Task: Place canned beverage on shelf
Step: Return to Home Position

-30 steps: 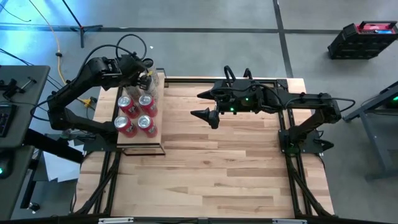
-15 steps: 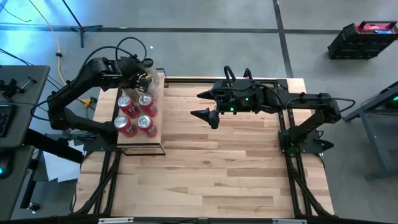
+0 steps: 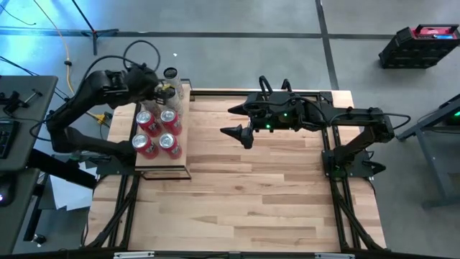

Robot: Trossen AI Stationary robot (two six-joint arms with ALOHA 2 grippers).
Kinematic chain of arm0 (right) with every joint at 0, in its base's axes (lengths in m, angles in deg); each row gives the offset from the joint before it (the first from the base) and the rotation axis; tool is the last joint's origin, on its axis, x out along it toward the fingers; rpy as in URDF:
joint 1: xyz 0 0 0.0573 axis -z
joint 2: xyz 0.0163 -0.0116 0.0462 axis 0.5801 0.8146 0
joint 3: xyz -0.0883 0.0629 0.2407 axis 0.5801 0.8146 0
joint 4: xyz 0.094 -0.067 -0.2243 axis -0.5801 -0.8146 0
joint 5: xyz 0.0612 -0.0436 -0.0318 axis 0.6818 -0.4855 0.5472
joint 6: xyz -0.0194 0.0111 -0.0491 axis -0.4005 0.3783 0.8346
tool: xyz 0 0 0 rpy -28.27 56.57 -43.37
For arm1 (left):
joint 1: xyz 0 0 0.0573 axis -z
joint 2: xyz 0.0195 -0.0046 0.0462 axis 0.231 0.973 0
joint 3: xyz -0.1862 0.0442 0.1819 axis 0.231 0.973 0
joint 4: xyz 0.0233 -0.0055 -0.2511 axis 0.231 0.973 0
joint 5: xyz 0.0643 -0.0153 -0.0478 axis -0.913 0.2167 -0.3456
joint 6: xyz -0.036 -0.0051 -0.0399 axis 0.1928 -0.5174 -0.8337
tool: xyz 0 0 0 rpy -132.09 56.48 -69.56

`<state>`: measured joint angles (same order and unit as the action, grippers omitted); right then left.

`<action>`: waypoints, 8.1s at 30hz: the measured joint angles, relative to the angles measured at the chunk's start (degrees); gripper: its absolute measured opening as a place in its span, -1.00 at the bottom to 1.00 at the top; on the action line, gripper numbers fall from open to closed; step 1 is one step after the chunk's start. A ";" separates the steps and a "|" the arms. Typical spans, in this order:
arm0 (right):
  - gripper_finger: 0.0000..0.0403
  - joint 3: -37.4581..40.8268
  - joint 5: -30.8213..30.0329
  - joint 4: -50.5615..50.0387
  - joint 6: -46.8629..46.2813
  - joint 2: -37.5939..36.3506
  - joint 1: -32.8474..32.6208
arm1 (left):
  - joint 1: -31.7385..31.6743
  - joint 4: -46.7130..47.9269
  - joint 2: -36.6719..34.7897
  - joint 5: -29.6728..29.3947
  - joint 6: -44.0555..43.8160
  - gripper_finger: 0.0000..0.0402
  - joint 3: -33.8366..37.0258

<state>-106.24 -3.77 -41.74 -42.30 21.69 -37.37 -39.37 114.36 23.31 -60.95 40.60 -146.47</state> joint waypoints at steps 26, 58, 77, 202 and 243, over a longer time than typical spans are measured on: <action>0.95 -0.07 -1.53 7.14 11.58 -1.63 1.40 | 20.47 -13.68 -19.38 -4.31 10.16 -1.00 0.00; 0.95 -0.02 -17.89 23.65 5.88 -0.74 2.01 | 26.25 -62.80 -33.06 38.89 41.51 -1.00 22.05; 0.63 0.00 -17.31 3.79 6.13 -3.42 -0.79 | 26.61 -76.59 -34.10 48.49 40.10 -1.00 31.51; -0.96 94.49 -12.73 52.87 8.65 -46.66 -4.85 | 95.12 -109.69 -26.12 30.01 39.11 -1.00 65.64; -0.96 94.49 -12.74 52.69 8.69 -46.66 -4.85 | 99.91 -115.27 -47.21 29.87 39.03 -1.00 91.06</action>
<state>-11.75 -16.50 10.95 -33.61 -24.97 -42.22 60.54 -0.91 -23.90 -31.08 79.63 -55.41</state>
